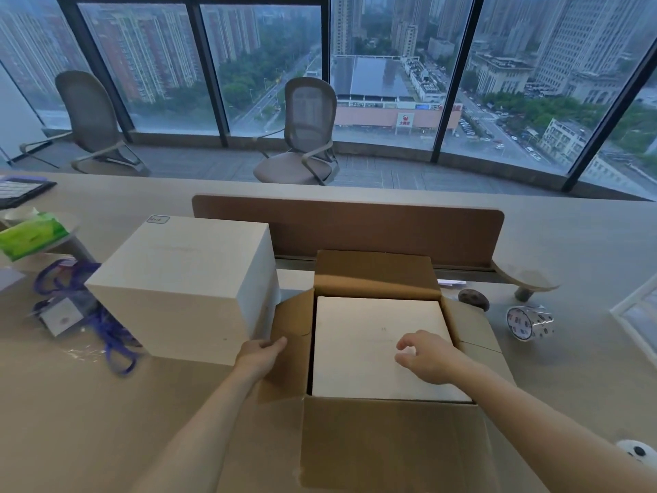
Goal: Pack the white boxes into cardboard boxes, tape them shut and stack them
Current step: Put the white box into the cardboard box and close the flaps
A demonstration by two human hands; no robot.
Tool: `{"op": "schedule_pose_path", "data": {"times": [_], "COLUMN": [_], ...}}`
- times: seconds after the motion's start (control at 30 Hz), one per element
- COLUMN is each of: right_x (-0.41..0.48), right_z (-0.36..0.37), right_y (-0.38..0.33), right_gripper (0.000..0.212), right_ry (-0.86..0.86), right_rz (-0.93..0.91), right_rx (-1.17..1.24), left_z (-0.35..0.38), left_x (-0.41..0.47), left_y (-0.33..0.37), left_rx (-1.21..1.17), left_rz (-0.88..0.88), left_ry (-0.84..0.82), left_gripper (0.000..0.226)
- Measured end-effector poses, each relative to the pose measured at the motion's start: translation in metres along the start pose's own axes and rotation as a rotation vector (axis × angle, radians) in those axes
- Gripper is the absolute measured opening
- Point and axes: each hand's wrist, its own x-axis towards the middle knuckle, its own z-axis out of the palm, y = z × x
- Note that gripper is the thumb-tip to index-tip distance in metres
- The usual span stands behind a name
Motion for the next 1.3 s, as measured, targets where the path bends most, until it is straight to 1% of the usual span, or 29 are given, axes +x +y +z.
{"op": "schedule_pose_path", "data": {"times": [0.07, 0.13, 0.2, 0.27, 0.33, 0.4, 0.43, 0.47, 0.5, 0.53, 0.6, 0.63, 0.67, 0.7, 0.73, 0.77, 0.83, 0.87, 0.93, 1.03, 1.07, 1.17, 1.23, 1.3], "right_x": [0.000, 0.000, 0.001, 0.003, 0.004, 0.004, 0.004, 0.005, 0.005, 0.005, 0.002, -0.002, -0.003, -0.005, -0.005, -0.008, -0.008, -0.009, -0.011, -0.017, -0.021, -0.026, -0.023, -0.020], "right_z": [-0.003, -0.005, -0.006, -0.006, -0.008, -0.012, -0.015, -0.017, -0.019, -0.021, -0.026, -0.029, -0.031, -0.032, -0.031, -0.031, -0.027, -0.024, -0.018, -0.011, -0.009, -0.005, -0.004, -0.009], "right_y": [0.001, 0.002, 0.003, 0.003, 0.003, 0.004, 0.007, 0.011, 0.015, 0.020, 0.027, 0.032, 0.037, 0.044, 0.055, 0.063, 0.085, 0.095, 0.114, 0.131, 0.134, 0.141, 0.150, 0.158], "right_gripper": [0.042, 0.045, 0.047, 0.045, 0.043, 0.044, 0.045, 0.045, 0.045, 0.045, 0.045, 0.045, 0.043, 0.038, 0.029, 0.019, 0.026, 0.034, 0.052, 0.066, 0.068, 0.063, 0.065, 0.069], "right_ry": [-0.004, -0.011, -0.007, 0.006, 0.033, 0.067, 0.085, 0.101, 0.111, 0.123, 0.143, 0.153, 0.162, 0.171, 0.186, 0.191, 0.223, 0.236, 0.242, 0.235, 0.238, 0.202, 0.205, 0.225], "right_rz": [0.002, 0.026, 0.063, 0.092, 0.105, 0.120, 0.128, 0.134, 0.145, 0.153, 0.175, 0.196, 0.211, 0.232, 0.250, 0.271, 0.332, 0.373, 0.461, 0.503, 0.502, 0.514, 0.516, 0.527], "right_rx": [-0.030, -0.061, -0.092, -0.096, -0.085, -0.062, -0.046, -0.029, -0.014, -0.004, 0.019, 0.029, 0.033, 0.046, 0.059, 0.071, 0.072, 0.067, 0.082, 0.222, 0.272, 0.359, 0.426, 0.480], "left_z": [-0.003, -0.010, -0.015, -0.017, -0.016, -0.017, -0.017, -0.016, -0.013, -0.009, 0.006, 0.016, 0.026, 0.035, 0.044, 0.052, 0.063, 0.066, 0.067, 0.060, 0.058, 0.054, 0.054, 0.055], "left_x": [-0.005, -0.012, -0.026, -0.040, -0.053, -0.064, -0.070, -0.076, -0.084, -0.091, -0.097, -0.097, -0.093, -0.089, -0.085, -0.080, -0.077, -0.076, -0.070, -0.062, -0.060, -0.058, -0.060, -0.067], "left_y": [0.007, 0.014, 0.024, 0.032, 0.041, 0.053, 0.060, 0.068, 0.076, 0.084, 0.090, 0.088, 0.081, 0.072, 0.064, 0.057, 0.046, 0.043, 0.035, 0.030, 0.031, 0.033, 0.034, 0.033], "left_rx": [0.031, 0.087, 0.194, 0.323, 0.408, 0.439, 0.416, 0.358, 0.275, 0.169, 0.023, 0.036, 0.112, 0.240, 0.388, 0.514, 0.664, 0.682, 0.649, 0.652, 0.676, 0.761, 0.863, 1.018], "left_rz": [0.034, 0.062, 0.111, 0.192, 0.278, 0.364, 0.415, 0.467, 0.511, 0.532, 0.481, 0.449, 0.423, 0.401, 0.378, 0.374, 0.453, 0.494, 0.493, 0.423, 0.399, 0.360, 0.371, 0.422], "left_ry": [0.027, 0.053, 0.070, 0.115, 0.194, 0.265, 0.283, 0.263, 0.200, 0.086, -0.211, -0.319, -0.373, -0.390, -0.387, -0.363, -0.294, -0.257, -0.232, -0.307, -0.346, -0.423, -0.380, -0.287], "left_gripper": [0.058, 0.059, 0.060, 0.055, 0.049, 0.044, 0.042, 0.039, 0.036, 0.033, 0.029, 0.033, 0.042, 0.054, 0.059, 0.058, 0.048, 0.045, 0.047, 0.056, 0.060, 0.076, 0.084, 0.087]}}
